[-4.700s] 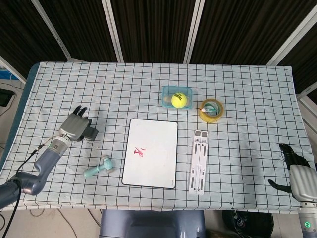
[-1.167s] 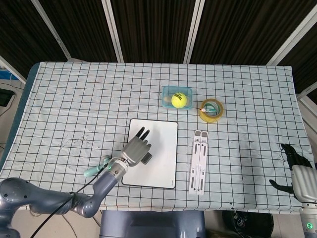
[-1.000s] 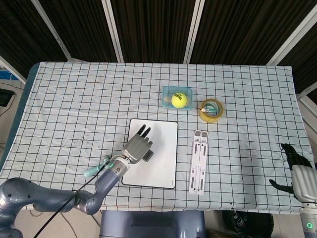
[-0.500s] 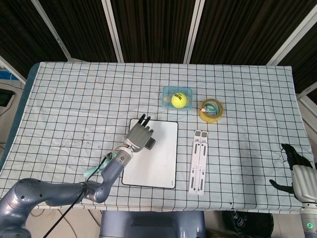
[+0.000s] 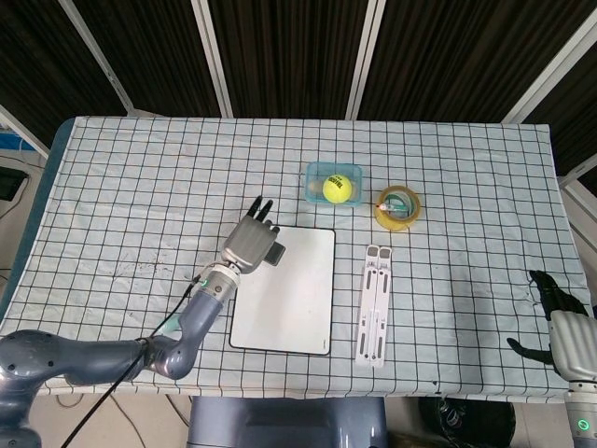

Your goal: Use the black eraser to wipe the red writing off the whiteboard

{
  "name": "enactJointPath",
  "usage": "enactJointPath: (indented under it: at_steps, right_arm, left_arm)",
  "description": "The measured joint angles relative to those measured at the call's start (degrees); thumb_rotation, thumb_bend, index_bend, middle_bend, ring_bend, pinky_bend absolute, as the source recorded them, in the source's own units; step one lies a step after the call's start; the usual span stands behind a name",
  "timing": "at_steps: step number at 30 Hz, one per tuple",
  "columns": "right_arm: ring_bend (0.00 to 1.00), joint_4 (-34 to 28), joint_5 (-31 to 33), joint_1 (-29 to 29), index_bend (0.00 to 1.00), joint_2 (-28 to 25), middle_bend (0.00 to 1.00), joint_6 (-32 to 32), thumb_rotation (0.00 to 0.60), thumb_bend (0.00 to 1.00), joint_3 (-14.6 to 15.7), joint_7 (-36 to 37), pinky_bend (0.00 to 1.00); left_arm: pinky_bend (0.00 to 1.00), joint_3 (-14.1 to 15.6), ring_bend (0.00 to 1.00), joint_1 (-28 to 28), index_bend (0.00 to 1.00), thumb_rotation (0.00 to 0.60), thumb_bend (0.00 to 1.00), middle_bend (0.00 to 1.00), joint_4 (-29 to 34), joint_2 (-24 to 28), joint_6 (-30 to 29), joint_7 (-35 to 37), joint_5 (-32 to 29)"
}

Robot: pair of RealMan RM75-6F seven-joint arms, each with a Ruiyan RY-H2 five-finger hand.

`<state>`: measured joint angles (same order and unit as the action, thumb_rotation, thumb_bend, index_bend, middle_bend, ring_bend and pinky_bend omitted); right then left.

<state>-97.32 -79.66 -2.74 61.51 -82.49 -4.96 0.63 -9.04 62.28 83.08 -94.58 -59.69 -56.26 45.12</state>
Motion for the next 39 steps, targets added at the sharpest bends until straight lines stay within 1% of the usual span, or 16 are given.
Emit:
enactJointPath:
  at_steps: [5, 9, 12, 14, 17, 20, 26, 30, 32, 35, 39]
  right_arm:
    - [0.20, -0.12, -0.08, 0.03, 0.06, 0.03, 0.11, -0.12, 0.600, 0.07, 0.01, -0.16, 0.21]
    - [0.20, -0.16, -0.02, -0.04, 0.06, 0.08, 0.11, 0.03, 0.600, 0.07, 0.02, -0.30, 0.21]
    - [0.20, -0.16, -0.02, -0.08, 0.06, 0.14, 0.11, 0.08, 0.600, 0.07, 0.03, -0.40, 0.21]
    - [0.20, -0.16, -0.06, -0.11, 0.06, 0.14, 0.11, 0.09, 0.600, 0.07, 0.03, -0.44, 0.21]
    - [0.20, -0.20, -0.02, -0.15, 0.06, 0.13, 0.11, 0.13, 0.600, 0.07, -0.01, -0.51, 0.21]
    - [0.20, -0.24, 0.02, -0.13, 0.06, 0.14, 0.11, 0.09, 0.600, 0.07, -0.01, -0.58, 0.21]
    - [0.20, -0.27, 0.11, -0.16, 0.06, 0.17, 0.11, 0.15, 0.600, 0.07, -0.02, -0.78, 0.21]
    - [0.20, -0.37, 0.21, -0.22, 0.06, 0.14, 0.11, 0.24, 0.600, 0.07, -0.06, -0.93, 0.21]
    - [0.20, -0.35, 0.20, -0.22, 0.06, 0.18, 0.11, 0.32, 0.600, 0.07, 0.03, -1.00, 0.21]
    - [0.20, -0.27, 0.14, -0.13, 0.06, 0.24, 0.11, 0.17, 0.600, 0.07, 0.07, -0.94, 0.21]
    - [0.20, -0.21, 0.09, -0.13, 0.06, 0.23, 0.11, 0.15, 0.600, 0.07, 0.07, -0.84, 0.21]
  left_arm:
    - [0.06, 0.22, 0.01, -1.74, 0.45, 0.600, 0.34, 0.47, 7.54, 7.73, -3.53, -2.24, -0.84]
    - [0.06, 1.28, 0.01, -4.72, 0.45, 0.600, 0.34, 0.47, 12.71, 13.67, -6.27, -2.36, -1.61]
    - [0.06, 2.41, 0.01, -7.45, 0.45, 0.600, 0.34, 0.47, 14.81, 16.73, -7.65, -0.59, -2.13]
    - [0.06, 3.19, 0.01, -8.83, 0.45, 0.600, 0.34, 0.47, 15.02, 17.92, -7.96, 0.79, -2.17]
    - [0.06, 4.31, 0.01, -10.39, 0.44, 0.600, 0.34, 0.46, 13.86, 18.65, -7.68, 2.78, -2.40]
    - [0.06, 5.14, 0.01, -11.41, 0.44, 0.600, 0.34, 0.46, 11.27, 18.78, -6.00, 4.89, -2.87]
    - [0.04, 6.20, 0.01, -13.15, 0.44, 0.600, 0.34, 0.46, 4.23, 17.65, -1.15, 11.03, -2.39]
    - [0.04, 6.53, 0.01, -14.36, 0.44, 0.600, 0.34, 0.46, 0.37, 16.39, 2.05, 17.39, 0.70]
    - [0.04, 6.74, 0.01, -14.80, 0.44, 0.600, 0.34, 0.46, -1.24, 15.74, 2.81, 19.15, 2.86]
    - [0.04, 7.06, 0.01, -15.46, 0.43, 0.600, 0.34, 0.45, -4.23, 13.97, 3.18, 20.44, 5.82]
    - [0.04, 7.20, 0.01, -15.86, 0.43, 0.600, 0.34, 0.45, -6.45, 11.71, 3.79, 20.15, 6.21]
